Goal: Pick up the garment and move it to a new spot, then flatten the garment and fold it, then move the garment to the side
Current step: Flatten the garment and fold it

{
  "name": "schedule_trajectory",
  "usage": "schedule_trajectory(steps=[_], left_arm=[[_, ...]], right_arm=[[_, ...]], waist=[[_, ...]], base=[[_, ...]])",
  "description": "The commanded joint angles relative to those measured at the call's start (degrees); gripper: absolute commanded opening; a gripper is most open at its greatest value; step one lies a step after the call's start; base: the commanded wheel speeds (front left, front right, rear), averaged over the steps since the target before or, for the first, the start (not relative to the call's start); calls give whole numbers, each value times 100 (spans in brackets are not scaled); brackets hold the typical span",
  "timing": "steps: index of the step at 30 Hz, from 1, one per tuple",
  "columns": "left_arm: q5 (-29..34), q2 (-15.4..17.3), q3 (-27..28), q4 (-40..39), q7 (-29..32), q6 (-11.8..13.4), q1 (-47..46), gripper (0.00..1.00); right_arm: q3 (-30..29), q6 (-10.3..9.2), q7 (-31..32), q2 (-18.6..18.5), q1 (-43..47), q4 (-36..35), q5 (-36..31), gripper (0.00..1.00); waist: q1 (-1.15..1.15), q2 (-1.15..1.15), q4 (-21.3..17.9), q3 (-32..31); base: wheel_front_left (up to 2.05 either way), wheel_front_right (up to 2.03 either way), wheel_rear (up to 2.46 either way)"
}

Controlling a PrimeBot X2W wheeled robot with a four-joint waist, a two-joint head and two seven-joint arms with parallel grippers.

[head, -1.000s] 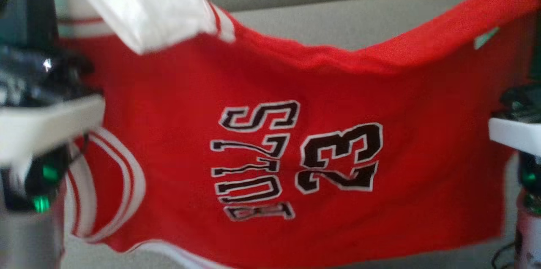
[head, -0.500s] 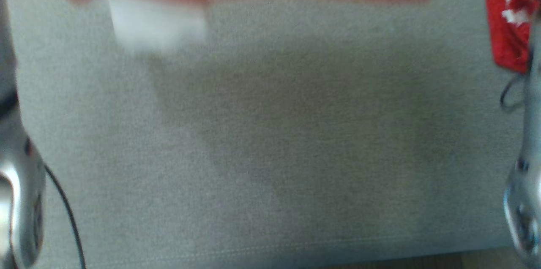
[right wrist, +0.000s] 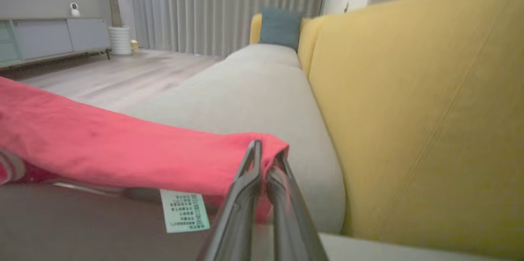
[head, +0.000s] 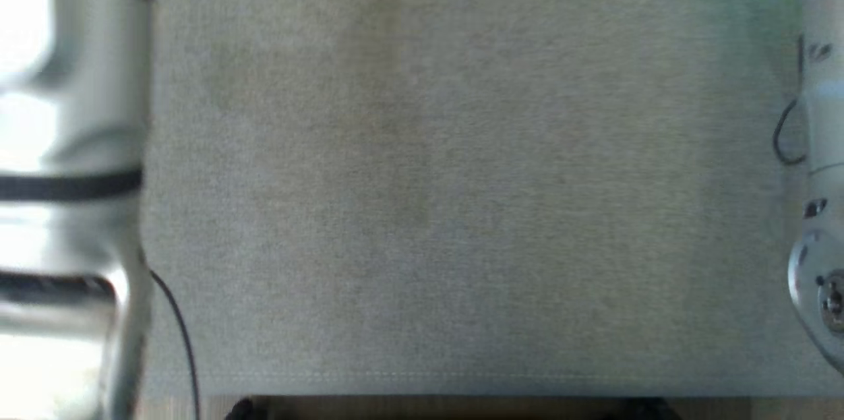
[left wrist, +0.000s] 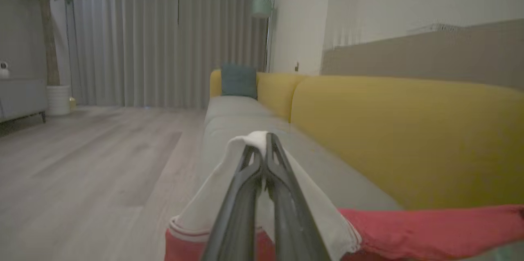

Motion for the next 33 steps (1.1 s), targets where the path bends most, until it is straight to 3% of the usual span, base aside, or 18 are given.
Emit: schedule_trajectory(steps=[1,8,20,33], left_arm=[[-58,156,140,-315,-37,-50,110,0],[-171,27,585,-1414,-42,-273,1491,0],[-444,-134,968,-3070,-43,-429,4031,0],[-341,-325,723,-4327,-43,-146,6959,0]], right_arm=[[-24,-5,-117,81,100,-19,-20,0],[-161,-5,-279,183,627,146,486,0],[184,-5,-285,239,2502,-1334,1602,0],[228,-5,14,343,5467,-3200,2078,0]], waist=[[-3,0,192,250],[-3,0,98,136],[-3,0,-122,-909],[-3,0,-236,-2400]], base=[[0,0,0],[0,0,0],[0,0,0],[0,0,0]])
